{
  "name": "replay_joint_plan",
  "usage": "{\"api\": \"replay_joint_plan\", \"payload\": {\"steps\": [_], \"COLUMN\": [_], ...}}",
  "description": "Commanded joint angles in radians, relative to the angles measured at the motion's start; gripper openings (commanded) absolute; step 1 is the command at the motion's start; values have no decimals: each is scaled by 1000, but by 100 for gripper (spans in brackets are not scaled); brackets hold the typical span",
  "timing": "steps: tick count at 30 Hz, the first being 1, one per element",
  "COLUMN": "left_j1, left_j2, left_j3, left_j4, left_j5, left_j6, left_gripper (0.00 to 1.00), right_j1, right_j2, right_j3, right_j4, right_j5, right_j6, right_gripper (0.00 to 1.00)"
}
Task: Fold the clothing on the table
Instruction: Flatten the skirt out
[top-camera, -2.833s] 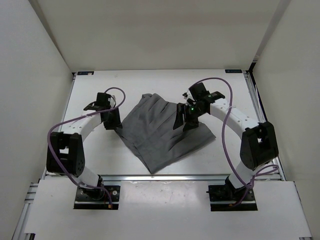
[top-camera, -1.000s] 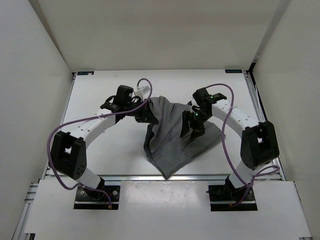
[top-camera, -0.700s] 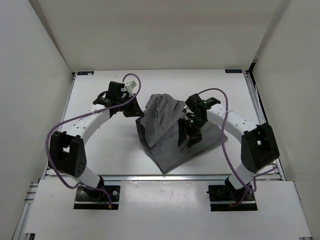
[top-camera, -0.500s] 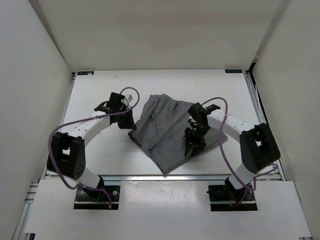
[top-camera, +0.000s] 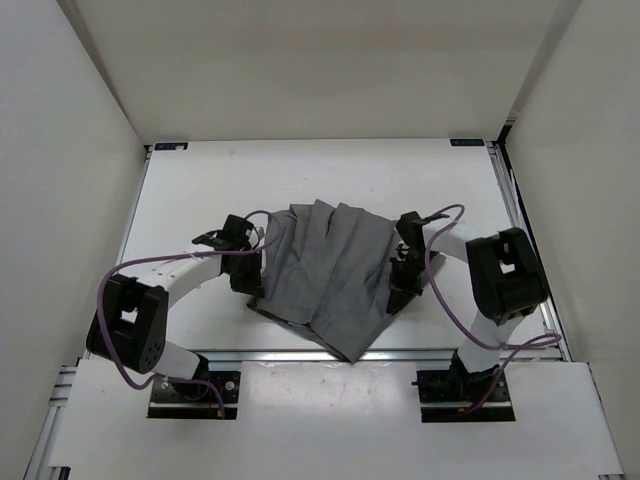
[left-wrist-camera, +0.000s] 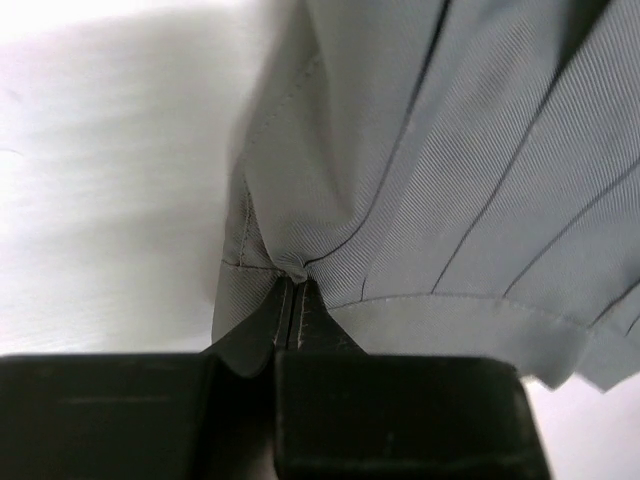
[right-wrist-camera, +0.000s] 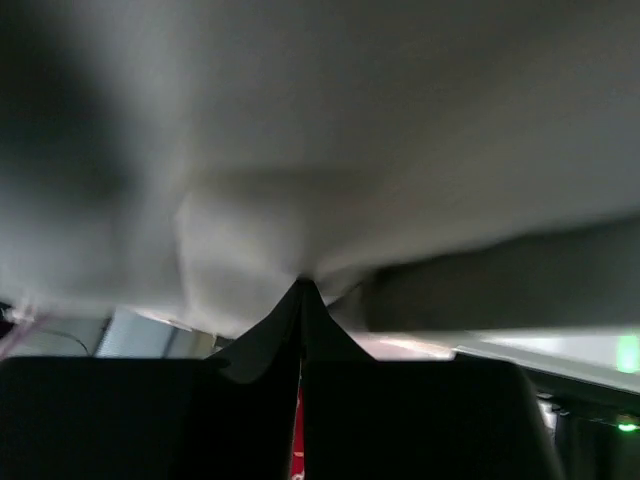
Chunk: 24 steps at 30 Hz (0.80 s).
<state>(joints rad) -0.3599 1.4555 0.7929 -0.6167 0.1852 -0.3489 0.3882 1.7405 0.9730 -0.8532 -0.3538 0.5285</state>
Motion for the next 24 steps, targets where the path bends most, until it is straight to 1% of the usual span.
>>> {"api": "replay_joint_plan", "payload": {"steps": [1, 5, 10, 11, 13, 14, 15, 16, 17, 19, 21, 22, 23, 24], "left_j1": [-28, -27, -27, -28, -25, -24, -19, -17, -16, -13, -7, -1, 7, 19], "left_j2": [-61, -76, -80, -73, -52, -43, -23, 3, 20, 81, 103, 100, 98, 97], "left_j3": [-23, -37, -40, -41, -31, -32, -23, -14, 24, 83, 146, 150, 152, 161], "left_j4": [-2, -2, 23, 52, 101, 150, 162, 205, 219, 204, 186, 187, 184, 176], "left_j5": [48, 69, 86, 103, 141, 154, 163, 184, 198, 188, 177, 171, 160, 157], "left_j6": [-5, -18, -27, -33, -51, -65, -82, -90, -97, -94, -76, -75, -73, -67], "left_gripper": [0, 0, 0, 0, 0, 0, 0, 0, 0, 0, 0, 0, 0, 0], "right_j1": [-84, -141, -179, -181, -187, -193, -196, -213, -222, -232, -204, -196, -174, -154], "right_j2": [77, 198, 342, 367, 392, 399, 401, 402, 393, 369, 300, 259, 237, 197], "right_j3": [84, 220, 497, 532, 651, 685, 710, 739, 753, 783, 777, 765, 757, 744], "right_j4": [13, 2, -59, -63, -37, -9, 8, 32, 40, 65, 40, 31, 4, -10], "right_j5": [64, 104, 177, 182, 196, 188, 168, 111, 90, -6, -1, 25, 50, 53], "right_j6": [-62, -113, -166, -173, -205, -211, -202, -208, -194, -183, -202, -205, -214, -211], "right_gripper": [0, 0, 0, 0, 0, 0, 0, 1, 2, 10, 24, 28, 35, 37]}}
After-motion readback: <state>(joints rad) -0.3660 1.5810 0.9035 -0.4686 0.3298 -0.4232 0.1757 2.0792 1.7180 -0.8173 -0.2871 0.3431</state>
